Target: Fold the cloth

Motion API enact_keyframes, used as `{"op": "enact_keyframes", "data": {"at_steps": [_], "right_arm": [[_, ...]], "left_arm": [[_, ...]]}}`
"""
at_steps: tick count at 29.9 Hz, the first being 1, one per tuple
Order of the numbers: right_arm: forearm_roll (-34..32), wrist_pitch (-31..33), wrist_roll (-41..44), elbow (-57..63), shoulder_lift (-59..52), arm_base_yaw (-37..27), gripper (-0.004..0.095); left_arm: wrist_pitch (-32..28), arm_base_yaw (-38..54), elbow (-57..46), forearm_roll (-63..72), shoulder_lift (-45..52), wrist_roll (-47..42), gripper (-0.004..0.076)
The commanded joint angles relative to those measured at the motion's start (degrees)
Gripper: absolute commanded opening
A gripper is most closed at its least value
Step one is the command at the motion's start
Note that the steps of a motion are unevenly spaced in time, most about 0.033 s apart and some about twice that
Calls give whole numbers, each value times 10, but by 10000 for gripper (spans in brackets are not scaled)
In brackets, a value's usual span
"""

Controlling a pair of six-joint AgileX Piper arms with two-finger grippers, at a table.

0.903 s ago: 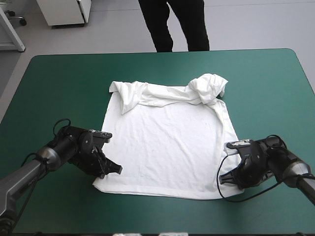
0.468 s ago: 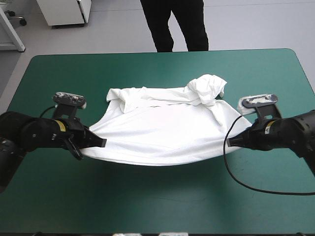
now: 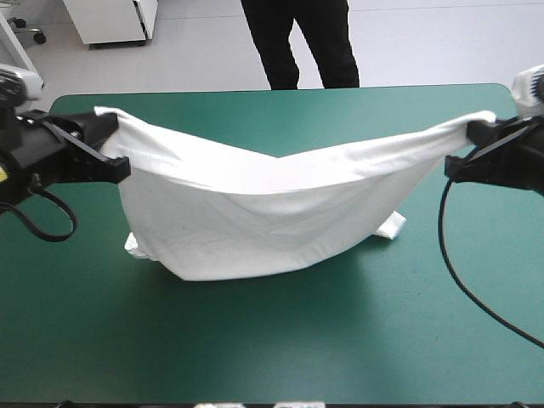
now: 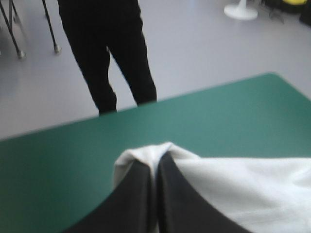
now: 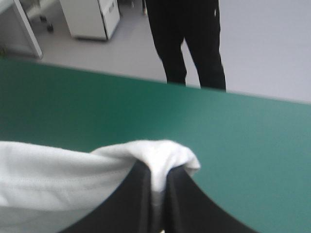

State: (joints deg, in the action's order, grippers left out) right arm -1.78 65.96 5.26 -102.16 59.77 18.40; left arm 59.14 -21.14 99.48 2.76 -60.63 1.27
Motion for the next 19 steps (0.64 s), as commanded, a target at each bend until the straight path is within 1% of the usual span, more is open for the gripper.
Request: {"op": "enact_keyframes", "data": {"at_steps": [1, 6, 10, 15, 19], "right_arm": [[-9, -94, -11, -69, -9, -1, -17], [-9, -170, -20, -131, -9, -1, -17], [5, -256, -32, -162, -9, -1, -17], [41, -344, -56, -191, -9, -1, -17], [54, -392, -67, -194, -9, -1, -17]], "left_arm": [[-101, -4, 64, 7, 9, 18, -9], [-183, -4, 135, 44, 9, 74, -9], [-253, -4, 174, 114, 9, 148, -9], [-325, -4, 204, 186, 9, 220, -9], [-370, -4, 204, 228, 9, 261, -9]]}}
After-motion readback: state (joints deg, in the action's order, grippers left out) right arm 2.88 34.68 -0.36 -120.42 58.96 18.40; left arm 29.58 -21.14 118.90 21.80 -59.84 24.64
